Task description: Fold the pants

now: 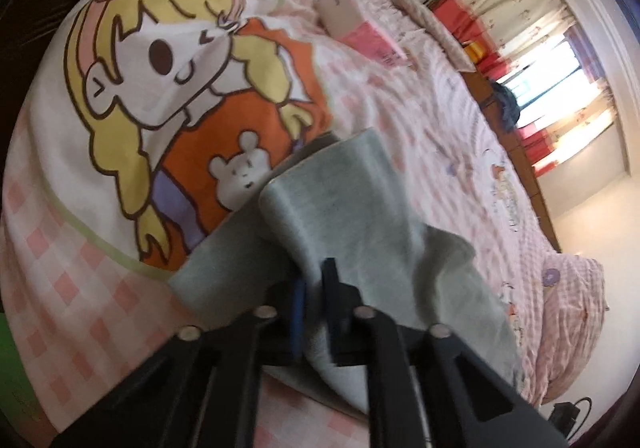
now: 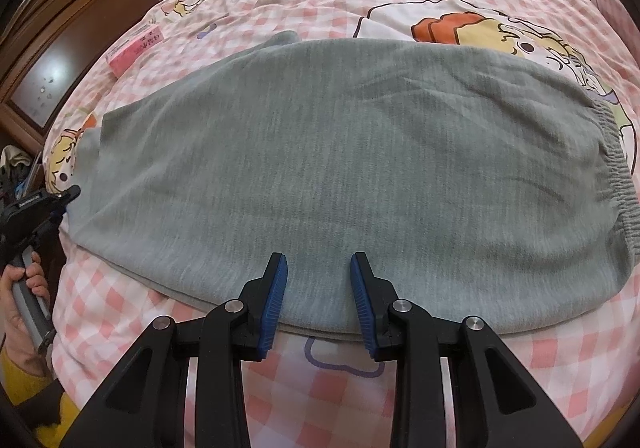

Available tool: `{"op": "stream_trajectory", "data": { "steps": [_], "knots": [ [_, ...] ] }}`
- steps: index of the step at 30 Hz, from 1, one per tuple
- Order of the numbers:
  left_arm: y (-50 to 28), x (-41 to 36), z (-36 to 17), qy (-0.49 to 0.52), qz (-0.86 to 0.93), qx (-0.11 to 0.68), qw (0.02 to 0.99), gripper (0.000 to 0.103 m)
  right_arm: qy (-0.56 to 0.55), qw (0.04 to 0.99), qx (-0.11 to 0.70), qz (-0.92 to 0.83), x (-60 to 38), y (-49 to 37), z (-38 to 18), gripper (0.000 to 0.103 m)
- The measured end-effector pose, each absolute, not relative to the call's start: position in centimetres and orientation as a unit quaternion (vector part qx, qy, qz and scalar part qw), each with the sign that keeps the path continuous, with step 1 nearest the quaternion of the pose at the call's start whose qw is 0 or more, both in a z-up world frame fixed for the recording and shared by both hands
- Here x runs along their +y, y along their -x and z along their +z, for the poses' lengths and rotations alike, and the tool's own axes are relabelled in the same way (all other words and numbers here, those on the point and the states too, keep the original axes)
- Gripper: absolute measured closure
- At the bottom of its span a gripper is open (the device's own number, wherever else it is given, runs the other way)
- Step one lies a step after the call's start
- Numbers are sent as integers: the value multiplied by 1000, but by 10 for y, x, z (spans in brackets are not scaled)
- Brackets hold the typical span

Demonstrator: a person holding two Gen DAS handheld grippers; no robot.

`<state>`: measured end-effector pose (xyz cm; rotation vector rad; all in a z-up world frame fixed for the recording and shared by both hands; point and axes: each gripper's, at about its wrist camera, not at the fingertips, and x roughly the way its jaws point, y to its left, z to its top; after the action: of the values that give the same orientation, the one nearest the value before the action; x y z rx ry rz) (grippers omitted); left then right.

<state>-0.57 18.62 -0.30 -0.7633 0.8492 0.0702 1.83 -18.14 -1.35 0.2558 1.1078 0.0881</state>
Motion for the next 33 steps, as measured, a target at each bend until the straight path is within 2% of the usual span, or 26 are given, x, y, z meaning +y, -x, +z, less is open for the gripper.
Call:
{"op": "stream_trajectory", "data": {
  "steps": [5,9,13,14,15,19,23,24,33],
  "knots": [
    [31,183,29,320,51,364,873,98,-126,844,519,45,-183,-16,-12,69],
    [37,184,16,294,71,383,872,97,-126,846,516,49,-182,-16,-11,69],
    [29,193,-24,311,101,445,834,86,-110,849,514,55,-181,-20,-8,69],
    [30,196,-27,317,105,447,830,78,-105,850,513,55,-181,-23,-7,69],
    [32,199,-27,318,111,444,830,75,-102,851,512,57,-183,-28,-5,69],
    [37,211,-6,292,131,418,850,73,-108,860,494,71,-194,-58,11,69],
    [22,220,18,263,106,395,874,53,-107,872,471,80,-200,-101,32,69],
    [12,221,21,256,89,400,876,51,-113,870,471,89,-200,-114,35,69],
    [-48,215,9,224,12,437,871,48,-106,837,519,141,-176,-189,14,69]
  ]
}}
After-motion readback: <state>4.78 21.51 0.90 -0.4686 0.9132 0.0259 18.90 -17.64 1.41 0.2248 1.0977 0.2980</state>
